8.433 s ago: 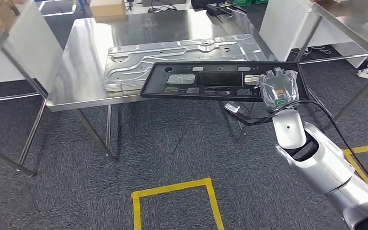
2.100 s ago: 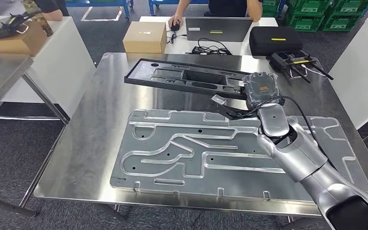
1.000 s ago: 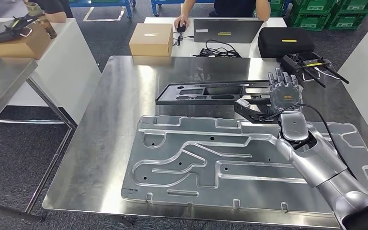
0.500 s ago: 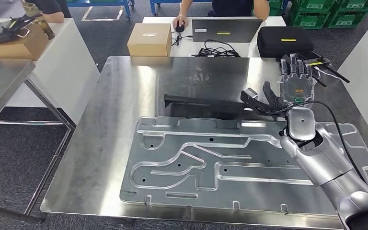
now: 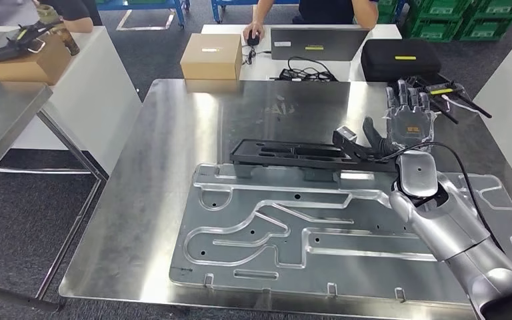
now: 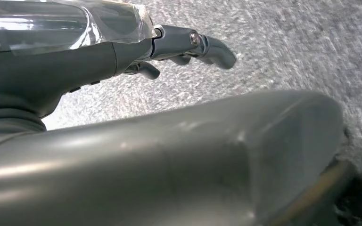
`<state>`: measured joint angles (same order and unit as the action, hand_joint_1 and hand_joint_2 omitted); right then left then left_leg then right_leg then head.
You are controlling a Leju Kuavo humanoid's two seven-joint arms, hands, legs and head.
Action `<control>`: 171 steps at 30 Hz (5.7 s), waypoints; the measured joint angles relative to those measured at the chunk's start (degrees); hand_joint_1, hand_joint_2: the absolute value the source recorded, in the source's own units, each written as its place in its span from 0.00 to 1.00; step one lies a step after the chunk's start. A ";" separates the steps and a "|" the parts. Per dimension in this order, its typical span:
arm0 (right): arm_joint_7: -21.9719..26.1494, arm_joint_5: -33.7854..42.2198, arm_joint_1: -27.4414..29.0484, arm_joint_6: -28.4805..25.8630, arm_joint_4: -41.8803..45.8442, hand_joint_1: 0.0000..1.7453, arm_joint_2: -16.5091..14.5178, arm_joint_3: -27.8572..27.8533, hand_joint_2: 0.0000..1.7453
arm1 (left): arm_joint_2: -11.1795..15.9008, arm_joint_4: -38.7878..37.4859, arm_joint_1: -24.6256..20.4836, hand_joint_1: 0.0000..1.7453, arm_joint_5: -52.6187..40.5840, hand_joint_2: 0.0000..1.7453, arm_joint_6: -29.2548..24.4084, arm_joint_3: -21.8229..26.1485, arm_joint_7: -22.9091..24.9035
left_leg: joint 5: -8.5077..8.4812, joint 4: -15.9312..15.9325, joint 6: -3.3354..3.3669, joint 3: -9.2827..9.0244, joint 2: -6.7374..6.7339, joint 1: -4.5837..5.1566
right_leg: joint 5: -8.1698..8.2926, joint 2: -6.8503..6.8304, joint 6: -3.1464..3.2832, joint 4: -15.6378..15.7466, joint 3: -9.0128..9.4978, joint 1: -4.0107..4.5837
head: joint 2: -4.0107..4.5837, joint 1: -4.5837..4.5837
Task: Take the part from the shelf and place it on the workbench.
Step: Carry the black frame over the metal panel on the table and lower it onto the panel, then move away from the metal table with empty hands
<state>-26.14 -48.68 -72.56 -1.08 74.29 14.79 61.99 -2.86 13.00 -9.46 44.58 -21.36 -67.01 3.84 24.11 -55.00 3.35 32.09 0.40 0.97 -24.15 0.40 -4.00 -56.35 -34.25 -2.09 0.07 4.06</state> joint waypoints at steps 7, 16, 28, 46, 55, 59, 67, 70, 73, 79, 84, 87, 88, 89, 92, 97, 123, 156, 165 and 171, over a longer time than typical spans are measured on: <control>0.01 0.00 -0.18 0.12 0.16 0.00 0.05 -0.07 0.00 | 0.04 0.00 -0.06 0.00 -0.02 0.00 0.10 0.00 -0.88 | 7.19 -15.61 -1.74 7.53 -0.14 -0.80 | 0.11 0.02 1.25 0.07 -0.07 -0.19 | 0.00 0.01; 0.14 -0.39 -0.25 0.45 0.20 0.00 0.03 -0.07 0.00 | 0.23 0.00 -0.02 0.00 -0.17 0.00 0.80 0.00 -1.09 | -1.22 -0.51 1.13 1.48 -0.29 0.64 | 0.39 -0.08 0.93 0.21 0.09 0.39 | 0.00 0.00; -0.16 -0.77 0.37 1.33 0.72 0.00 0.47 -0.07 0.00 | 0.16 0.00 -0.10 0.00 -0.21 0.00 0.90 0.00 -1.28 | -5.17 0.28 1.11 4.68 -0.33 -0.11 | -5.50 -0.23 -1.12 -4.40 3.04 -0.05 | 0.00 -0.04; -0.82 -1.20 0.07 1.93 1.62 0.00 0.77 -0.31 0.00 | 0.39 0.00 -0.48 0.00 -0.51 0.00 0.75 0.00 -0.98 | 3.71 -0.02 1.14 -3.83 -0.82 0.74 | 3.60 -0.77 0.76 0.14 -3.04 0.01 | 0.00 -0.01; -1.17 -1.20 1.38 2.05 1.87 0.00 2.59 -0.36 0.00 | 0.22 0.00 -0.32 0.00 -0.88 0.00 0.79 0.00 -0.87 | -4.25 4.47 2.40 -0.33 -0.93 0.61 | -6.33 -0.55 -1.06 -13.84 -6.44 0.33 | 0.00 -0.05; -1.44 -1.17 1.68 2.03 2.16 0.00 3.04 -0.46 0.00 | 0.20 0.00 -0.33 0.00 -0.99 0.00 0.79 0.00 -0.88 | -5.98 2.72 1.77 3.24 -1.00 0.66 | -2.93 -0.59 -1.04 -4.27 3.18 0.36 | 0.00 -0.05; -2.27 -1.04 2.50 2.03 2.69 0.00 4.34 -1.09 0.00 | 0.23 0.00 0.01 0.00 -1.05 0.00 0.79 0.00 -0.92 | 0.27 -5.83 -1.26 7.85 -0.78 0.03 | -1.16 -0.52 2.38 2.16 4.42 0.23 | 0.00 0.01; -2.78 -0.89 3.59 1.70 2.73 0.00 5.08 -1.48 0.00 | 0.22 0.00 -0.03 0.00 -1.02 0.00 0.79 0.00 -0.98 | 5.61 -16.82 -2.37 9.78 -0.76 -1.07 | 1.02 -0.34 2.36 2.09 1.53 -0.17 | 0.00 0.01; -3.33 -0.31 5.04 0.84 2.96 0.00 6.26 -2.00 0.00 | 0.22 0.00 -0.05 0.00 -0.93 0.00 0.79 0.00 -0.98 | 2.24 -12.72 -2.53 3.94 -0.75 -1.71 | 2.99 -0.18 1.70 2.03 -0.91 -0.34 | 0.00 0.01; -4.91 2.13 10.79 -4.96 4.17 0.00 9.63 -5.37 0.00 | 0.29 0.00 0.13 0.00 -0.68 0.00 0.62 0.00 -0.98 | 2.44 2.66 -0.55 -6.19 -0.61 -0.81 | 5.87 -0.70 -0.56 2.89 -2.00 -0.49 | 0.00 -0.01; -4.66 6.97 19.96 -12.34 4.85 0.00 12.51 -9.33 0.00 | 0.32 0.00 0.77 0.00 -0.15 0.00 0.03 0.00 -1.41 | -1.46 3.41 1.23 -2.89 -0.84 -0.72 | -5.62 -0.40 -1.13 -10.13 -5.87 -0.19 | 0.00 -0.04; 0.44 16.39 30.48 -22.23 4.16 0.00 13.11 -13.92 0.00 | 0.24 0.00 1.40 0.00 0.49 0.00 -0.43 0.01 -2.10 | -3.07 2.93 1.06 -0.57 -0.79 -0.78 | -3.83 -0.37 -1.59 -14.71 -4.20 -0.12 | 0.00 -0.03; 4.18 21.07 33.90 -24.79 3.07 0.00 12.87 -15.61 0.00 | 0.20 0.00 1.55 0.00 0.76 0.00 -0.56 0.01 -2.29 | -3.38 2.37 0.86 0.33 -0.75 -0.89 | -2.24 -0.40 -1.76 -12.22 -1.66 -0.21 | 0.00 -0.04; 8.74 26.42 36.96 -26.14 1.13 0.00 12.29 -17.29 0.00 | 0.16 0.00 1.65 0.00 1.08 0.00 -0.77 0.03 -2.50 | -3.59 1.60 0.60 1.27 -0.67 -0.93 | -1.88 -0.43 -1.89 -8.28 1.49 -0.25 | 0.00 -0.03; 21.97 44.81 44.67 -24.70 -9.10 0.00 8.85 -22.90 0.00 | 0.02 0.00 1.71 0.00 2.01 0.00 -1.30 0.17 -2.95 | -4.20 -0.15 -0.40 3.03 -0.38 -0.82 | -4.40 -0.43 -0.89 0.61 7.13 0.22 | 0.00 -0.02; 30.43 64.76 57.00 -18.06 -27.95 0.00 1.01 -30.76 0.00 | -0.13 0.00 2.64 0.00 3.63 0.00 -2.00 0.44 -2.81 | 0.79 -5.18 -1.97 5.69 -0.25 -1.49 | -2.62 -1.59 1.77 1.14 5.51 0.34 | 0.00 0.02; 26.26 60.05 67.58 -18.61 -57.74 0.00 -14.82 -37.74 1.00 | -0.26 0.00 2.52 0.00 4.13 0.00 -3.84 1.97 -2.78 | -3.81 1.33 0.39 1.51 -1.13 0.61 | -5.74 -0.35 0.92 3.23 11.19 1.42 | 0.00 -0.07; 20.63 62.78 67.59 -18.90 -60.44 0.00 -16.59 -37.75 1.00 | -0.28 0.00 2.62 0.00 2.69 0.00 -3.84 1.87 -2.17 | 1.34 0.95 -0.63 -3.03 -3.31 0.14 | -2.03 -1.84 2.14 1.97 4.76 1.47 | 0.00 0.02; 20.74 62.93 67.65 -18.90 -60.70 0.00 -16.75 -37.77 1.00 | -0.25 0.00 2.73 0.00 2.68 0.00 -4.07 1.78 -1.99 | 5.72 -9.22 -1.54 0.23 0.16 -0.78 | -0.81 2.42 2.99 2.03 3.69 1.33 | 0.00 0.01; 20.63 62.99 67.63 -18.68 -60.86 0.00 -17.20 -37.77 1.00 | 0.04 0.01 2.55 0.00 3.19 0.00 -4.49 1.75 -2.56 | 1.95 1.87 0.11 -4.58 2.28 -0.65 | -0.02 5.07 1.45 1.80 2.62 1.54 | 0.00 0.00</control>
<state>-5.51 14.32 -4.92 -19.76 13.43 -2.41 24.22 -2.82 13.01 -6.92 47.77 -25.85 -65.26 1.28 26.06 -53.12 3.45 27.51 2.68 0.33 -24.18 5.47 -2.55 -54.55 -31.62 -0.55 0.07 4.06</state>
